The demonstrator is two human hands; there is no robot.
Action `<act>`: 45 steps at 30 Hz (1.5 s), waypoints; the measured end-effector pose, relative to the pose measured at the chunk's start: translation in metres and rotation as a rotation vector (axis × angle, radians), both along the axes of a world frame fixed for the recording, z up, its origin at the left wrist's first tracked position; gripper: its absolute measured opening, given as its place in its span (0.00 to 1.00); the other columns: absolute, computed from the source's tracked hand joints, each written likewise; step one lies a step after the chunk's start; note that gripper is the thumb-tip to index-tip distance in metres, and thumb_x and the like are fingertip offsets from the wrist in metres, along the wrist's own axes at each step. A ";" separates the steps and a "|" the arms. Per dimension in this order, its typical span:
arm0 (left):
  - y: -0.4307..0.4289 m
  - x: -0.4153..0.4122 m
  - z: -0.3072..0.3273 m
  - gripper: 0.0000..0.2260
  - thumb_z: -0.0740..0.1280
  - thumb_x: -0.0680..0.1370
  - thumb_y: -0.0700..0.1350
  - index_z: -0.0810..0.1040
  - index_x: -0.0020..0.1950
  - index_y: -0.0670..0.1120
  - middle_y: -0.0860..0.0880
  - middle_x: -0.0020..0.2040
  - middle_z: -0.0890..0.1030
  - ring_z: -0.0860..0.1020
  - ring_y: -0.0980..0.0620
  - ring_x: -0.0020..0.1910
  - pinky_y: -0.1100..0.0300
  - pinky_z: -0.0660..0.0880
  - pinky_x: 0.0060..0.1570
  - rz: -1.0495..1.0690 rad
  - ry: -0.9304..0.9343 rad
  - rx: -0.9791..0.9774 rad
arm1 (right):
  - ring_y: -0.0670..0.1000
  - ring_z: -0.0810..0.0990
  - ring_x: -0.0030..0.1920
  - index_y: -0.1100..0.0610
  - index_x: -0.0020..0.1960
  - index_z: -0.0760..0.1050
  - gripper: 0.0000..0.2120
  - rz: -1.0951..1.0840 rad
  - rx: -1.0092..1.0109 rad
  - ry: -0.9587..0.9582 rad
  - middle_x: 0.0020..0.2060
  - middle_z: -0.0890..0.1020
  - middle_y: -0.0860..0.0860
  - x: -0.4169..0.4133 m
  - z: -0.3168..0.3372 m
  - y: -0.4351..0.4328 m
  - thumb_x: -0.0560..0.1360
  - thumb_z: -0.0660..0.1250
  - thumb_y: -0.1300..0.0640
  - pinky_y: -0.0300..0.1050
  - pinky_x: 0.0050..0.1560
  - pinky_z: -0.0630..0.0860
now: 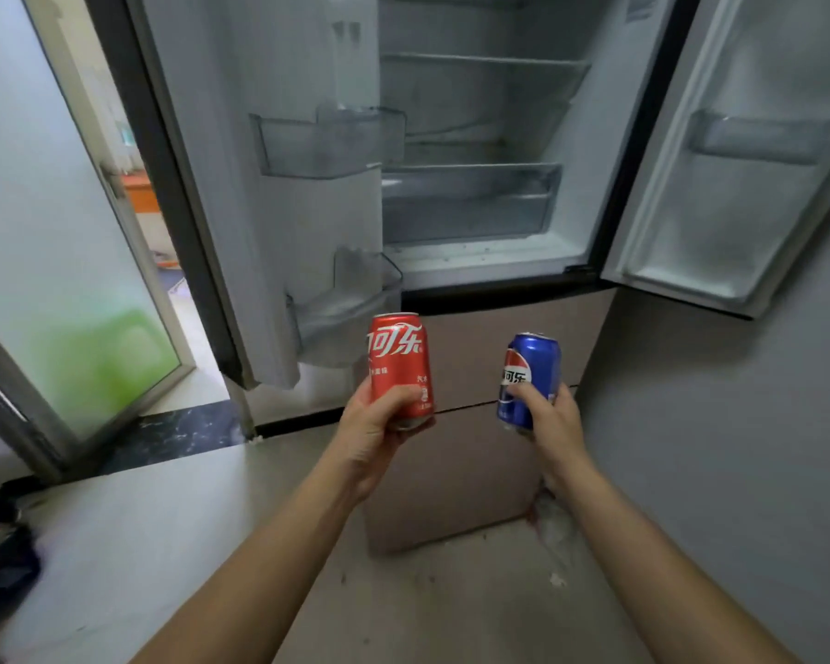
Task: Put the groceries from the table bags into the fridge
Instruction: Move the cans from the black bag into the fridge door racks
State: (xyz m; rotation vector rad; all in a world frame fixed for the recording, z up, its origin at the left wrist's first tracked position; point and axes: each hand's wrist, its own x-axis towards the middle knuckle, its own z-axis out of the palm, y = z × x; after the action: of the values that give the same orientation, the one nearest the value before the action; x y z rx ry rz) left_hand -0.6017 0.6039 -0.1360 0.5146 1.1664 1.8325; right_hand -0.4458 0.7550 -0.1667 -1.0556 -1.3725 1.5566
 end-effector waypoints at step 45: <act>0.080 -0.091 0.091 0.37 0.80 0.64 0.56 0.66 0.65 0.49 0.45 0.58 0.76 0.78 0.43 0.55 0.47 0.78 0.52 0.823 1.264 -1.175 | 0.58 0.77 0.59 0.51 0.69 0.69 0.37 0.840 1.221 -0.487 0.57 0.81 0.54 -0.227 0.119 0.110 0.66 0.73 0.34 0.50 0.55 0.76</act>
State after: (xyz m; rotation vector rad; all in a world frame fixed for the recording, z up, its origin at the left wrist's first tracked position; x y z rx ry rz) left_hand -0.6931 0.6838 -0.0447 0.4619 3.3252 0.8119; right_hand -0.6731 0.8647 -0.0480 -0.0237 -2.7653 0.5629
